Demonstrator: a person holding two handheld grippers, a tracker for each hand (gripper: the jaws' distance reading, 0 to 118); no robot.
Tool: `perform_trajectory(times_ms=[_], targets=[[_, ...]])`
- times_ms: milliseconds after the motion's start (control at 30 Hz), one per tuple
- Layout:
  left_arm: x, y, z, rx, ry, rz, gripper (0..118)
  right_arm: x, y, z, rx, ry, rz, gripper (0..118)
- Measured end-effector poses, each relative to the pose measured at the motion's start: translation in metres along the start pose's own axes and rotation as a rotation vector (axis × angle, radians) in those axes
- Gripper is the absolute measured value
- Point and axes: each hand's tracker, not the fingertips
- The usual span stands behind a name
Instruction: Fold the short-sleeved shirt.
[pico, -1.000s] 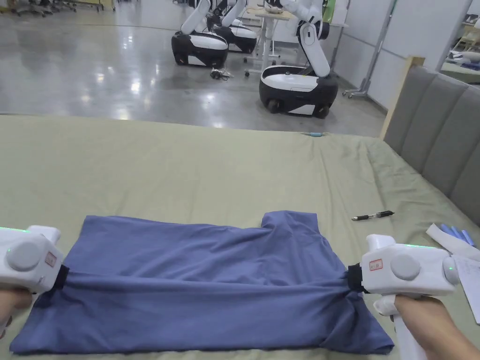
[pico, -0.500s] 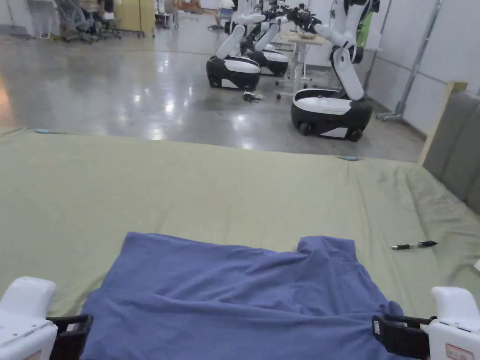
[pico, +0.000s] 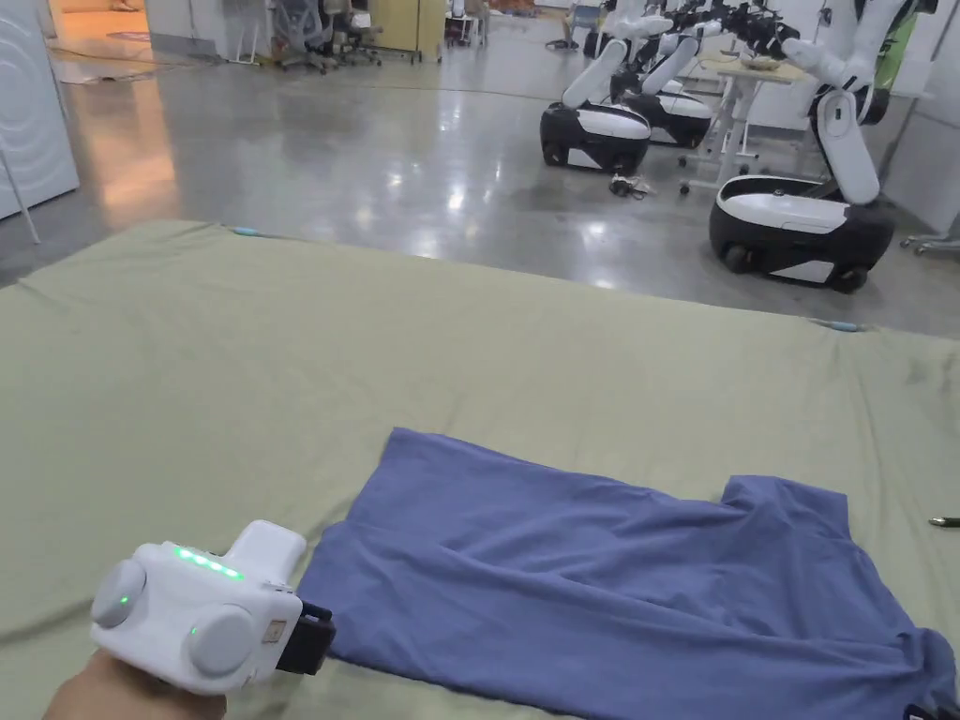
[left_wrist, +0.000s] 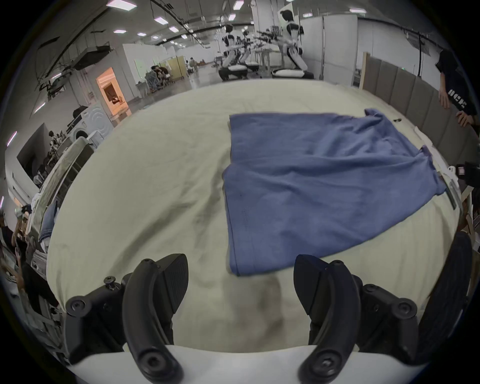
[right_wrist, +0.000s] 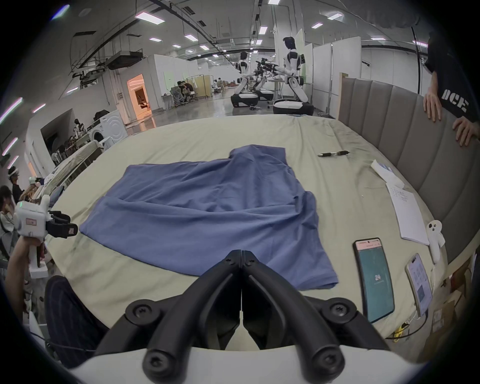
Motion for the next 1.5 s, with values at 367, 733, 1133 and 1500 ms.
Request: perform_trajectory(times_ms=[367, 733, 1133, 1500], targets=[[0.035, 0.007, 0.003, -0.067, -0.009, -0.117, 17, 0.065, -0.010, -0.019, -0.094, -0.142, -0.048, 2], [0.052, 0.035, 0.052, 0.049, -0.034, -0.060, 13, 0.091, 0.008, -0.093, -0.367, -0.082, 0.003, 88], [0.037, 0.024, 0.070, 0.060, -0.015, -0.072, 8, 0.068, 0.029, -0.050, -0.264, -0.037, 0.027, 8], [0.016, 0.005, 0.138, 0.090, -0.017, -0.108, 8, 0.066, 0.034, 0.013, -0.245, 0.054, 0.062, 8]])
